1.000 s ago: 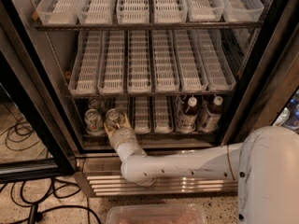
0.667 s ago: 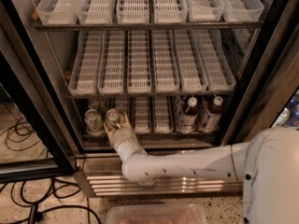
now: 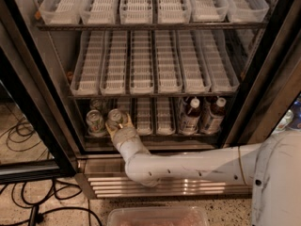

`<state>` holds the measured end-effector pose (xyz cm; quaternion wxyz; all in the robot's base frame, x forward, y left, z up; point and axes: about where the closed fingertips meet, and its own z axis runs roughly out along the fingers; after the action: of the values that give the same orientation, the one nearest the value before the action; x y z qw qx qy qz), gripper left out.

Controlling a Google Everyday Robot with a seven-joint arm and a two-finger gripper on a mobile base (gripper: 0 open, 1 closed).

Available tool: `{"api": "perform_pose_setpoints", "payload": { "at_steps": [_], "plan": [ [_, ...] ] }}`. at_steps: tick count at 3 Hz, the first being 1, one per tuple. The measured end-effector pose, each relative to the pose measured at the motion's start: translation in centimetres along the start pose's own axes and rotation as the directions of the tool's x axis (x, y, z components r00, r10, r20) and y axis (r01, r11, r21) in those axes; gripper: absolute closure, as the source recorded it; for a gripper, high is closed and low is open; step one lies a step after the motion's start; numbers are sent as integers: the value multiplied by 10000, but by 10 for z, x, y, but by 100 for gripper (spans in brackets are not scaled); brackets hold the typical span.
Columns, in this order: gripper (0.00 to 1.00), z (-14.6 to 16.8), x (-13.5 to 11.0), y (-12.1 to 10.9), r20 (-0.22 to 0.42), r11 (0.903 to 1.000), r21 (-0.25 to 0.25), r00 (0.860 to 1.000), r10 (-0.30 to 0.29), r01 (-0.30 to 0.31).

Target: Pick 7up can from bottom shelf of fridge

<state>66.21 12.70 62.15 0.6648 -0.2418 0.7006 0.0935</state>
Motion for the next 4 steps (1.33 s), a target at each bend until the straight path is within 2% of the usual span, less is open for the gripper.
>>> {"api": "perform_pose_setpoints", "payload": {
  "at_steps": [4],
  "plan": [
    [100, -11, -13, 1, -258, 9979, -371, 9983, 515, -524]
  ]
}}
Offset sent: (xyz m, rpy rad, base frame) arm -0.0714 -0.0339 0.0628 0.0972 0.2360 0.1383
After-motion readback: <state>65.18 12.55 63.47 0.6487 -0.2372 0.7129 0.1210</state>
